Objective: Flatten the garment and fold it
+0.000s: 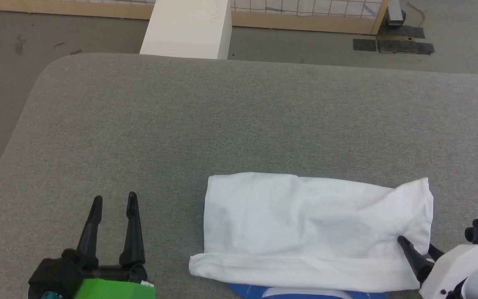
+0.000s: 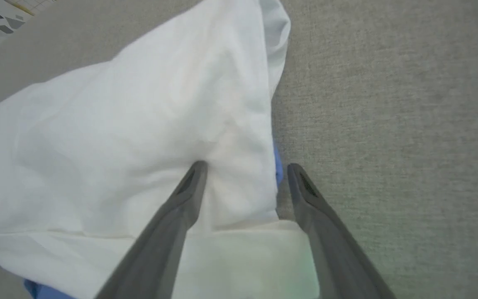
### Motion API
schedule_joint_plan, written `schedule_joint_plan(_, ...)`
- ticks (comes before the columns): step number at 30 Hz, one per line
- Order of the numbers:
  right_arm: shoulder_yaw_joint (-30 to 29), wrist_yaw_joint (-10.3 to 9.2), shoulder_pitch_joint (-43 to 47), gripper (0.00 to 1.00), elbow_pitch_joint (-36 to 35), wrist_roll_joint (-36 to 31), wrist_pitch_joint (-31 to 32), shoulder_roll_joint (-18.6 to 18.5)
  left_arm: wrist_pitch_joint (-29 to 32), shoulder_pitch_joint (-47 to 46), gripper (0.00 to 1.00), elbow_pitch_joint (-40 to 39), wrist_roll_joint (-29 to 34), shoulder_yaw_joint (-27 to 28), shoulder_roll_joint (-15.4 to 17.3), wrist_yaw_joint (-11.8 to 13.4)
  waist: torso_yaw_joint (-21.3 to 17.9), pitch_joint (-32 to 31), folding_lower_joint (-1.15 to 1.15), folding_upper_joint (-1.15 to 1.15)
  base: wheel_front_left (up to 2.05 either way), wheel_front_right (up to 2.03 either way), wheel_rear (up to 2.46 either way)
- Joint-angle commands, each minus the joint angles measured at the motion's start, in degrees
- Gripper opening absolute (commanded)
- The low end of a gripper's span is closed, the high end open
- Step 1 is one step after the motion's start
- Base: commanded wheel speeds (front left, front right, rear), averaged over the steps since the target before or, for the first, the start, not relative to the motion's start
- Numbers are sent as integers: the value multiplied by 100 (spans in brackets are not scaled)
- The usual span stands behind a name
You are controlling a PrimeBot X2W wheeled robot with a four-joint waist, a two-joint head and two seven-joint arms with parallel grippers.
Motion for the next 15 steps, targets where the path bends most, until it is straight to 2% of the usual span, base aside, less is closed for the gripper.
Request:
schedule_joint_plan(1,5,-8,-114,100,122,-25,-27,27,-20,63,100,40,76,46,-58,-86,72,16,0,0,0,0,0)
schedule_joint_plan(7,97,-8,-244,100,616,134,-6,47,-20,99,100,191,208,143,-211,-338,176,21,0,0,0,0,0)
schedule_joint_plan(13,66,-8,-486,100,1297,277,61,81,-20,103,100,294,266,189,-281,-486,214,39,0,0,0,0,0)
schedule_joint_plan(14,38,-8,-538,56,1461,249,52,87,-20,97,100,318,280,191,-286,-509,218,31,0,0,0,0,0)
schedule_joint_plan(15,-19,-8,-583,28,1596,235,25,92,-20,91,100,335,291,195,-289,-525,220,22,0,0,0,0,0)
